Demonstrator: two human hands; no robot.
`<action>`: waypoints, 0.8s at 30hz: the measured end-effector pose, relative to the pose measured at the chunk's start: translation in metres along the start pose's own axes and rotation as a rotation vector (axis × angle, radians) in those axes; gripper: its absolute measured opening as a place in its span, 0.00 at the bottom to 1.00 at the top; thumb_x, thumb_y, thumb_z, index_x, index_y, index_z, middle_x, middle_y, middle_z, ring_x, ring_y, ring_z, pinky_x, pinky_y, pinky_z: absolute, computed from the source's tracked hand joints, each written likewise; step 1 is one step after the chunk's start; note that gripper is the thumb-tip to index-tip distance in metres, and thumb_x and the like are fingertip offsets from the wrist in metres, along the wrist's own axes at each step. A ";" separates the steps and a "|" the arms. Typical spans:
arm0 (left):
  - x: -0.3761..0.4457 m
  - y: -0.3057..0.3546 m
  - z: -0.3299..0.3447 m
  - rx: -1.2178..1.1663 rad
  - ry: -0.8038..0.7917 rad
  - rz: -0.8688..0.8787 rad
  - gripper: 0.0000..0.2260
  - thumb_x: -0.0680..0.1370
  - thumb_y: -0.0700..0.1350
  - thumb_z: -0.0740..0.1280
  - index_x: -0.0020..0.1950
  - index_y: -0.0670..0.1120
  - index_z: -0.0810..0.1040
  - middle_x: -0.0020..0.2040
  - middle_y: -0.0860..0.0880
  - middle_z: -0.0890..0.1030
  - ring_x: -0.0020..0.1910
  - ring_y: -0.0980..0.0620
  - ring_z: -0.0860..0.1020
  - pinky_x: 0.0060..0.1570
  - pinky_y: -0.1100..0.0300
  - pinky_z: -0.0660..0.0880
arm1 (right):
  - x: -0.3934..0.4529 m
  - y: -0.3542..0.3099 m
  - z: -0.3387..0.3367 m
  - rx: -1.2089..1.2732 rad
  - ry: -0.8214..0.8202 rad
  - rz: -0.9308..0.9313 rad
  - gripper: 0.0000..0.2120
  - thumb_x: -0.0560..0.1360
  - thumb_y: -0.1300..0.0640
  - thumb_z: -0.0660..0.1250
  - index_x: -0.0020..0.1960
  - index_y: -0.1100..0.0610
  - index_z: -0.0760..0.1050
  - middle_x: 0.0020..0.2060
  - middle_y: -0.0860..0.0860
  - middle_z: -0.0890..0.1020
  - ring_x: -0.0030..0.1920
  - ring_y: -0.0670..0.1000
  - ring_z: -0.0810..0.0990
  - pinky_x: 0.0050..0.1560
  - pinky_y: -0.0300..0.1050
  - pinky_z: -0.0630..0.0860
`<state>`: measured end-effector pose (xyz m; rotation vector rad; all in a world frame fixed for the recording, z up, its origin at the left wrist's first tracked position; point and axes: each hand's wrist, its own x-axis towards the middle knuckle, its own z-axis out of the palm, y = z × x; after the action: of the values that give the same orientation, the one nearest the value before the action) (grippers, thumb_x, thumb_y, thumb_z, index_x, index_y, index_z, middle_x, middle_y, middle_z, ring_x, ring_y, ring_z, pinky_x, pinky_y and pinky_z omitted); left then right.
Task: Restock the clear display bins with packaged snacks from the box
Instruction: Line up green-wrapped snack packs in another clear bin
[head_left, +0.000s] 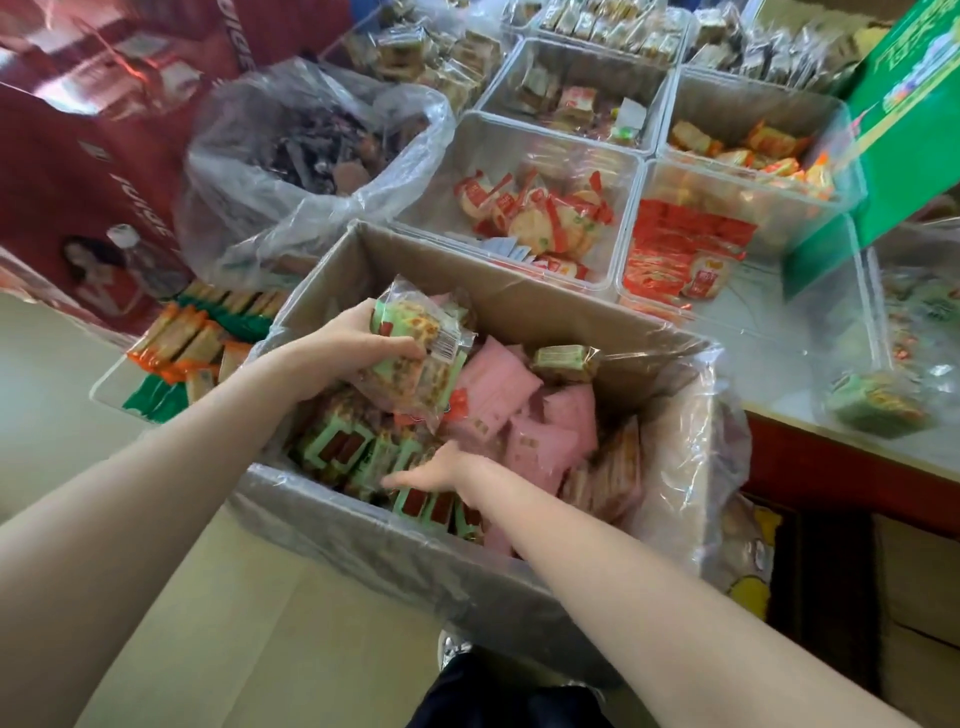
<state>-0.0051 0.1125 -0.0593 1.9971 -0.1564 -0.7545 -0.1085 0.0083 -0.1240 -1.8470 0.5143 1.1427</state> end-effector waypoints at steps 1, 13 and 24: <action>0.000 0.001 0.001 -0.012 0.000 0.005 0.22 0.70 0.46 0.74 0.61 0.47 0.71 0.53 0.46 0.80 0.51 0.48 0.81 0.54 0.49 0.77 | 0.006 0.001 0.003 -0.061 0.070 -0.007 0.46 0.74 0.43 0.66 0.76 0.64 0.42 0.75 0.59 0.54 0.74 0.58 0.58 0.72 0.49 0.60; 0.029 0.114 0.079 -0.322 0.148 0.290 0.20 0.72 0.43 0.72 0.61 0.43 0.72 0.56 0.42 0.80 0.53 0.46 0.80 0.51 0.51 0.79 | -0.131 0.082 -0.198 0.593 0.022 -0.461 0.28 0.58 0.65 0.66 0.56 0.48 0.74 0.53 0.58 0.78 0.54 0.58 0.73 0.58 0.55 0.70; 0.045 0.223 0.275 -0.395 0.037 0.343 0.17 0.72 0.41 0.73 0.56 0.44 0.70 0.50 0.46 0.79 0.43 0.51 0.79 0.29 0.66 0.76 | -0.214 0.257 -0.331 1.174 0.294 -0.874 0.32 0.55 0.55 0.79 0.58 0.55 0.78 0.54 0.56 0.81 0.52 0.56 0.80 0.52 0.52 0.79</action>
<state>-0.0825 -0.2286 0.0090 1.5548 -0.2964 -0.4832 -0.2302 -0.4268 0.0055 -0.9499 0.3355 -0.0978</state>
